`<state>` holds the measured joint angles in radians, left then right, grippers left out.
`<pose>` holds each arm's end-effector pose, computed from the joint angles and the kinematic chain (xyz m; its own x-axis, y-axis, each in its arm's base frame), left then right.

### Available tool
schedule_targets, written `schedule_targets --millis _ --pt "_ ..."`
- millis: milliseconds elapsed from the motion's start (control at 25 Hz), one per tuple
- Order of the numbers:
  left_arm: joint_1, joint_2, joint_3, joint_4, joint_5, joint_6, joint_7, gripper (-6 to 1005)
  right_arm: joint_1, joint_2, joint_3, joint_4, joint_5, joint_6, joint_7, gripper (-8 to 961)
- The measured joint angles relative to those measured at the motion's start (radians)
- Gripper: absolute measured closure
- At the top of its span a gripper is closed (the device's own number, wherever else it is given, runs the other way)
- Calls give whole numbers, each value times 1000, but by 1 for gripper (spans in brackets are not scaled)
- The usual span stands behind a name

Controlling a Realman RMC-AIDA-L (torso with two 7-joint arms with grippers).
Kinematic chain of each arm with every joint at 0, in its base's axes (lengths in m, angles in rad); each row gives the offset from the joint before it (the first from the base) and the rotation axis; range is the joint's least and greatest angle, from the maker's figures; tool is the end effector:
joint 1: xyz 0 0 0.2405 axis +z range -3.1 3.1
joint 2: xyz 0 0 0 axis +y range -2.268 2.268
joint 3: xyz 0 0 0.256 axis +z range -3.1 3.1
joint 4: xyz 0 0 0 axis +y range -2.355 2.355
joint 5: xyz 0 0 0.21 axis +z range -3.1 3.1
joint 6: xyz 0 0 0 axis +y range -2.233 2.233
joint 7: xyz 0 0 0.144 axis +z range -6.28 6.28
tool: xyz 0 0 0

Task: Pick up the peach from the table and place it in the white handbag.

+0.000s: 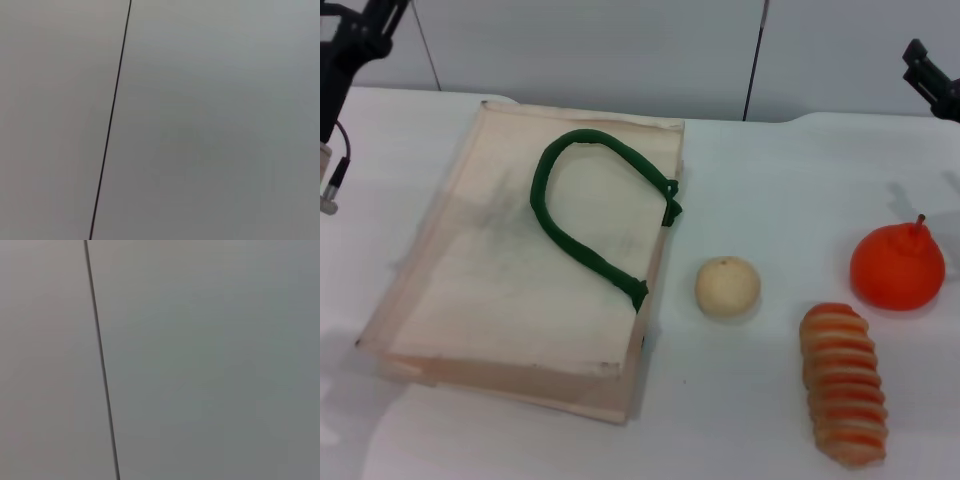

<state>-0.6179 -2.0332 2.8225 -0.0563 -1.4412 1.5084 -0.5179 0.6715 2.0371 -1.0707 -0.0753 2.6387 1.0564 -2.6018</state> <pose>-0.2816 0.3685 0.0630 0.4739 -0.3669 0.8005 0.7588 -0.2912 -0.5826 0.2831 0.4085 0.0118 0.6144 0.0123 -0.7889 -0.7474 -0.3112 -0.5869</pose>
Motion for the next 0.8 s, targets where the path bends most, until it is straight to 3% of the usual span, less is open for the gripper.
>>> schedule_targets --millis 800 --pt "-5 1 0 28 -57 -28 -28 228 -12 0 1 3 4 2 7 59"
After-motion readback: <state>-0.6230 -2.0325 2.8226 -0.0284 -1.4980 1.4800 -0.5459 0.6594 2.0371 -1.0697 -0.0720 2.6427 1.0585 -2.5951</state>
